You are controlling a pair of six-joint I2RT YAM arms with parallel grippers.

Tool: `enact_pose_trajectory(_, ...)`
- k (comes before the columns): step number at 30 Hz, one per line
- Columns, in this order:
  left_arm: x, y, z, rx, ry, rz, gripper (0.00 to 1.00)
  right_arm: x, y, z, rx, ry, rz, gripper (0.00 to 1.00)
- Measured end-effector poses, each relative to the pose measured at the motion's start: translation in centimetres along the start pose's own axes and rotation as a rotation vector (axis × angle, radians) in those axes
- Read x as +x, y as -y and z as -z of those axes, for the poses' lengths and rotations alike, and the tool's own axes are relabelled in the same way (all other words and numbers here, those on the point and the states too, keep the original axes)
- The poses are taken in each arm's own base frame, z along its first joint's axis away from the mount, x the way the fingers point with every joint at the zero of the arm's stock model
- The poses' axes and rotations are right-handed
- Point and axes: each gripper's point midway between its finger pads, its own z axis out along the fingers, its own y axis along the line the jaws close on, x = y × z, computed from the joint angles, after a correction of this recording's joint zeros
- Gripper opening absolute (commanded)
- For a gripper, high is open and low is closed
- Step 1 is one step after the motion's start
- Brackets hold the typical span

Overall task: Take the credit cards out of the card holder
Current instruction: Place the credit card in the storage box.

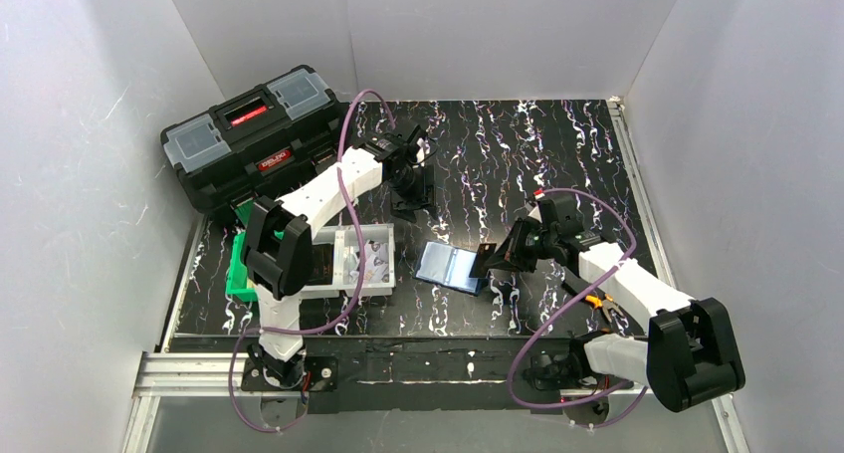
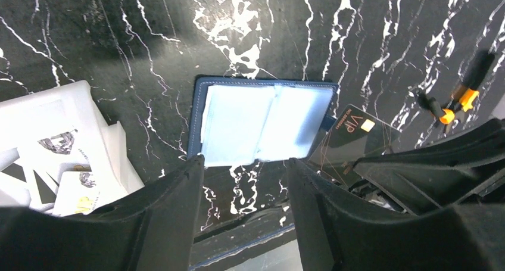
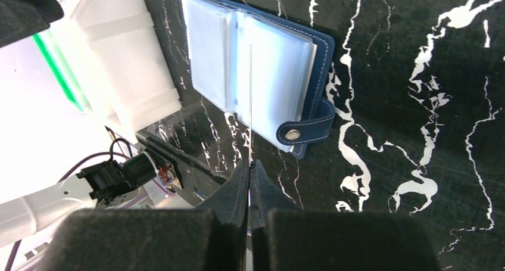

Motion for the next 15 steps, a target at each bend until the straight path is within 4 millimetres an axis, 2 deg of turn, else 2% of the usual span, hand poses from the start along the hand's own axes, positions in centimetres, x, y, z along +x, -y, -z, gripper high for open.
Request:
enact_pose_trajectory(9, 1.2, 1.3, 1.8, 0.120, -0.027, -0.024, 0.53, -1.1, -2.2, 1.1, -0.045, 0.025, 0.026, 0.01)
enact_pose_trajectory(15, 2.1, 2.6, 3.0, 0.281, -0.056, -0.019, 0.53, -0.7, -3.9, 1.6, -0.126, -0.013, 0.032, 0.01)
